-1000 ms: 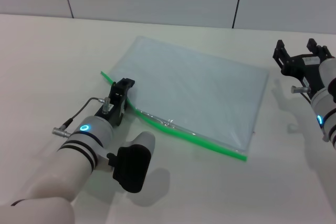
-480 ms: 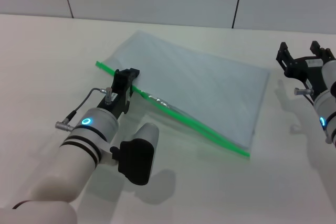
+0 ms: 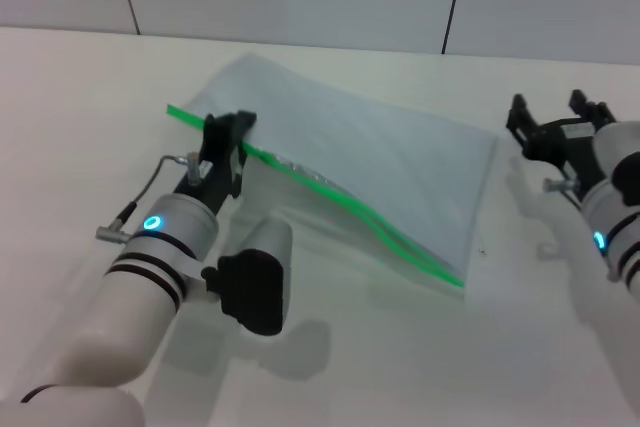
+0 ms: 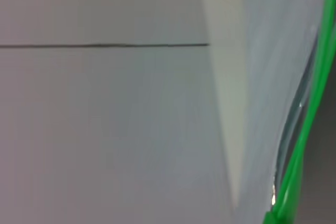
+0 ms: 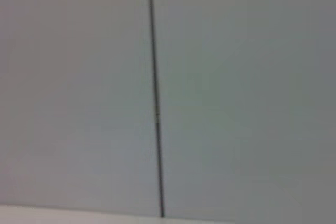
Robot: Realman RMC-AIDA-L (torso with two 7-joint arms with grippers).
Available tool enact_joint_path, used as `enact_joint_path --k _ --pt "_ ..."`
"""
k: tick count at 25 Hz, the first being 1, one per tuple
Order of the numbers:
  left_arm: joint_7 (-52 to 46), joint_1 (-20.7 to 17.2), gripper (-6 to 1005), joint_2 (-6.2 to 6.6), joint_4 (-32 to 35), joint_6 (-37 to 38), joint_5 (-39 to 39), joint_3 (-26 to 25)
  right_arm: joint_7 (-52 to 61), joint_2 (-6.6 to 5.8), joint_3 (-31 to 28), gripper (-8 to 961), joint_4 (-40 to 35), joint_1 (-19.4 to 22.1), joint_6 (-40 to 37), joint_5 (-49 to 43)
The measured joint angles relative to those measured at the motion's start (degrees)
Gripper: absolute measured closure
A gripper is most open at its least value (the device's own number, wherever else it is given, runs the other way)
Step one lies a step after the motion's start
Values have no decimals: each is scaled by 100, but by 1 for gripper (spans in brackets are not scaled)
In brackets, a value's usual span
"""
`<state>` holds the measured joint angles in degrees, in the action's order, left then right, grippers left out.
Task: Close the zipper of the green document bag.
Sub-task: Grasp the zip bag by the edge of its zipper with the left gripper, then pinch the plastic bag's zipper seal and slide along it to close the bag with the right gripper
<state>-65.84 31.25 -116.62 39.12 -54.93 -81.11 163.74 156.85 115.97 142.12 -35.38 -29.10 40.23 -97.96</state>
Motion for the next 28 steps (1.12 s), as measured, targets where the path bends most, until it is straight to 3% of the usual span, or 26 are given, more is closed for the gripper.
enact_joint_path --k 9,17,28 --pt "-466 -97 932 16 -8 -533 -185 0 -24 -63 338 208 -727 335 44 -1456" --pt "-666 -112 932 18 -44 -601 -191 0 -29 -436 348 212 -1980 989 1 -2989" --pt "-672 -86 933 17 -54 -647 -476 0 -30 -444 366 221 -2412 853 -972 -3697"
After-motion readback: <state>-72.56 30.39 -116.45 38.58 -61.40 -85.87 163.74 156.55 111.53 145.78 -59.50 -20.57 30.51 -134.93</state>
